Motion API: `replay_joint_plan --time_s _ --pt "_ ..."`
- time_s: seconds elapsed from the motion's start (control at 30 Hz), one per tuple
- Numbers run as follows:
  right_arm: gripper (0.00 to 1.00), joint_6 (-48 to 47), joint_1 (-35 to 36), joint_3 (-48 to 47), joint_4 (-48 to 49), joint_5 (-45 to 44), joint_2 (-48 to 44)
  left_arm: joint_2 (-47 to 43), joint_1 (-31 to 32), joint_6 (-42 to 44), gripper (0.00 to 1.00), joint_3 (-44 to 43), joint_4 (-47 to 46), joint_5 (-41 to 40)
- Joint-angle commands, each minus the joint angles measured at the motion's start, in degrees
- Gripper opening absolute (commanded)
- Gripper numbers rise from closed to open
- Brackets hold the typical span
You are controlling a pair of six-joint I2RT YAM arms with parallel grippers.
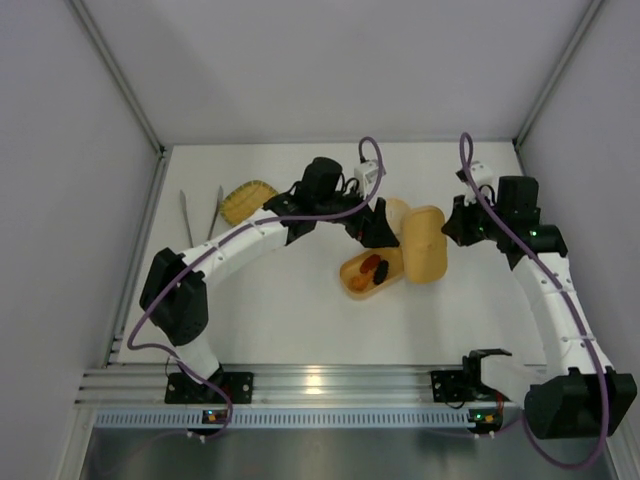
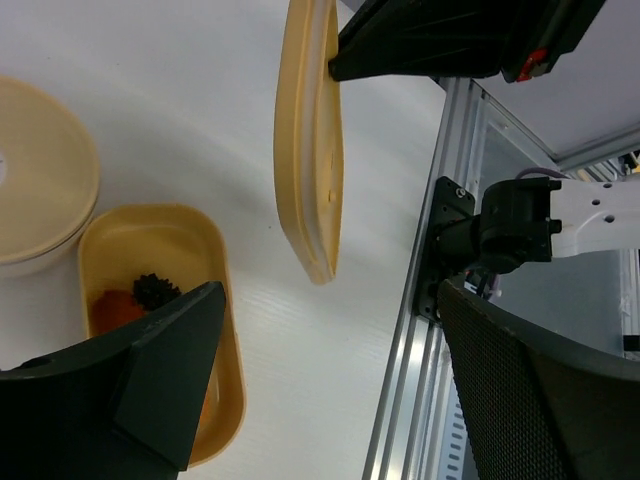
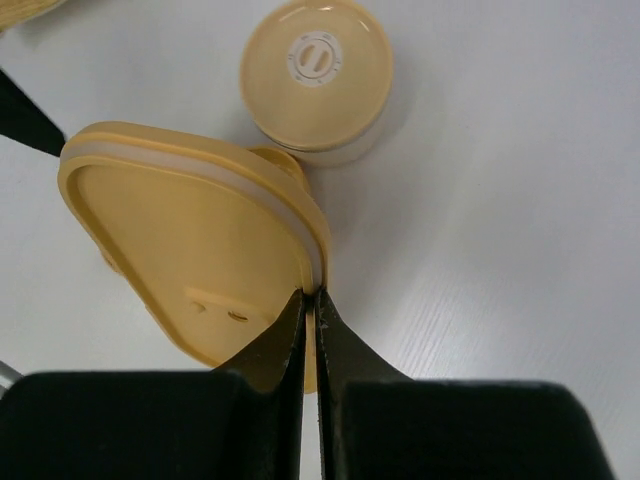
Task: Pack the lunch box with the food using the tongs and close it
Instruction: Pick up the box lid from the center of the board.
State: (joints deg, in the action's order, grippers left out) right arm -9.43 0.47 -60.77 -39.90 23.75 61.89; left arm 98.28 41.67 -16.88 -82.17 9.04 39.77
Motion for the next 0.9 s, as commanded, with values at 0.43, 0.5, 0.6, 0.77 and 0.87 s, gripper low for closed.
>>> replay_joint_plan --time_s 0.43,0.5,0.6,0.77,0.87 --pt "0.00 4.42 9.20 -2.95 2.72 4.63 -8.10 -0.19 6.76 0.45 0.52 -2.47 0.01 -9.36" --pt "0.00 4.95 9.11 -3.03 2.29 5.17 -8.10 -0.98 6.76 1.76 0.18 -2.82 1.58 -7.69" --pt "0.31 4.34 9.11 -4.96 -1.21 5.61 -7.14 -4.05 6.76 6.57 0.00 -2.47 4.66 -8.39" --pt "0.72 4.33 3.41 -8.92 -5.45 12.97 -6.52 -14.74 6.85 22.66 0.00 1.12 13.11 -14.09" --pt "0.79 4.77 -2.91 -9.80 -7.47 21.76 -5.82 -22.39 7.46 35.49 0.00 6.48 13.72 -21.47"
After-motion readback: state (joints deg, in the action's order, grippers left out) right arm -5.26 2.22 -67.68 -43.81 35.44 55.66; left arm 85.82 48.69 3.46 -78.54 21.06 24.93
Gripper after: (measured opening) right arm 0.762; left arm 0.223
